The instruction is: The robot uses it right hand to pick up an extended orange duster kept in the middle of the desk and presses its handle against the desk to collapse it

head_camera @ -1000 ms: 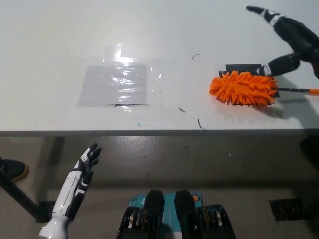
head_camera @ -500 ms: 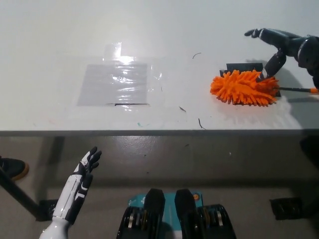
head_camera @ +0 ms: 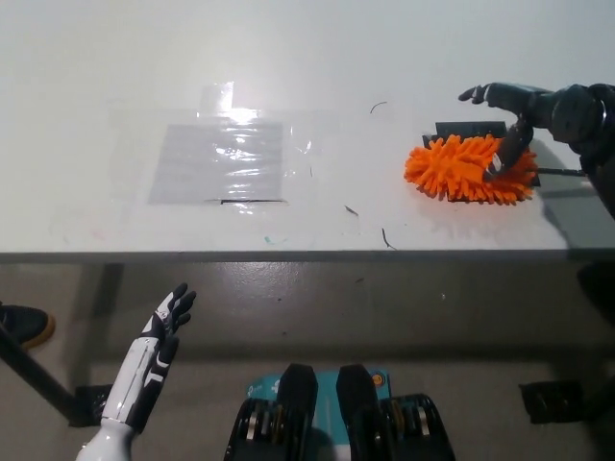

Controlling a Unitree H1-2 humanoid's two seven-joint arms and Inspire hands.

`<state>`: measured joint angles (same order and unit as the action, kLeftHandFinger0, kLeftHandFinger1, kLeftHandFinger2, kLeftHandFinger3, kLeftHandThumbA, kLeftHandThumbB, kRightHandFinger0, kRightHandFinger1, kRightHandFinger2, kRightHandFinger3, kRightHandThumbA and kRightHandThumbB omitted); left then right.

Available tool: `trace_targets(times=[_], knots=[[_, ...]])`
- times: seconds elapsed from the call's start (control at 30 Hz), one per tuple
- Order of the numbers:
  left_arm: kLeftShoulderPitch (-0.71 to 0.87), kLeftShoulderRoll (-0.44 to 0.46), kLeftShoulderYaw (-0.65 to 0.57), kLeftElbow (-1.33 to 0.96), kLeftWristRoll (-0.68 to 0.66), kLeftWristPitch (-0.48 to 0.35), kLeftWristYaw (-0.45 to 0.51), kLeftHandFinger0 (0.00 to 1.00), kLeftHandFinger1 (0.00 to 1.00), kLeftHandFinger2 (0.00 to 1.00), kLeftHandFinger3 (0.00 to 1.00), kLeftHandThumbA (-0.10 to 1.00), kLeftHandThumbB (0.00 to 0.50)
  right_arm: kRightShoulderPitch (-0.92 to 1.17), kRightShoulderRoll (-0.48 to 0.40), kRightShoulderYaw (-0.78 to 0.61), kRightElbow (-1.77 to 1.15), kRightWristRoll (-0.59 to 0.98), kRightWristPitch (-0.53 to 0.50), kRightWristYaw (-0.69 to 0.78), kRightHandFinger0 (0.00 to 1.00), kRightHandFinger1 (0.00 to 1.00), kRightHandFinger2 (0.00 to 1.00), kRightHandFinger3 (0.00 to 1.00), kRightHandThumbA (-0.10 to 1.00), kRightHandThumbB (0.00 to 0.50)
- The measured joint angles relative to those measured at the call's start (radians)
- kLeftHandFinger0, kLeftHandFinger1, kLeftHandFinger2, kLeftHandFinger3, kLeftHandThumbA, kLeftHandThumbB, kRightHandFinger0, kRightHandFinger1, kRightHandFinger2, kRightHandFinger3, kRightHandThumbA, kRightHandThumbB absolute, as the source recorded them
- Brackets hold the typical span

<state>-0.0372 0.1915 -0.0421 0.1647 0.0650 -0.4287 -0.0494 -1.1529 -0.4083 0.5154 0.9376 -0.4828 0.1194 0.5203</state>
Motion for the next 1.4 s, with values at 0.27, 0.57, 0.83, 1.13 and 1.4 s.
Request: trace_targets(times=[0.27,0.57,0.83,1.13,1.4], knots=[[0.000,0.000,0.000,0.000,0.000,0.000,0.000,1.00,1.00,1.00,1.00,1.00,0.176,-0.048,0.031,0.002,0.091,-0.004,-0.037,0.002,1.00,1.00,1.00,1.00,1.00,0.400],[0.003,0.000,0.000,0.000,-0.005,0.002,-0.006,1.00,1.00,1.00,1.00,1.00,0.176,-0.060,0.054,-0.002,0.208,-0.003,-0.055,0.002,1.00,1.00,1.00,1.00,1.00,0.422],[0.002,0.000,0.001,-0.003,-0.006,0.003,-0.007,1.00,1.00,1.00,1.00,1.00,0.198,-0.069,0.064,-0.001,0.307,-0.005,-0.074,0.000,1.00,1.00,1.00,1.00,1.00,0.392],[0.012,-0.004,0.001,-0.013,-0.009,0.013,-0.007,1.00,1.00,1.00,1.00,1.00,0.199,-0.074,0.083,-0.045,0.384,0.008,-0.083,-0.012,1.00,1.00,1.00,1.00,1.00,0.426],[0.014,-0.006,0.000,-0.013,-0.009,0.020,-0.007,1.00,1.00,1.00,1.00,1.00,0.206,-0.047,0.090,-0.086,0.389,0.016,-0.137,-0.156,0.08,0.39,0.74,0.73,-0.10,0.128]])
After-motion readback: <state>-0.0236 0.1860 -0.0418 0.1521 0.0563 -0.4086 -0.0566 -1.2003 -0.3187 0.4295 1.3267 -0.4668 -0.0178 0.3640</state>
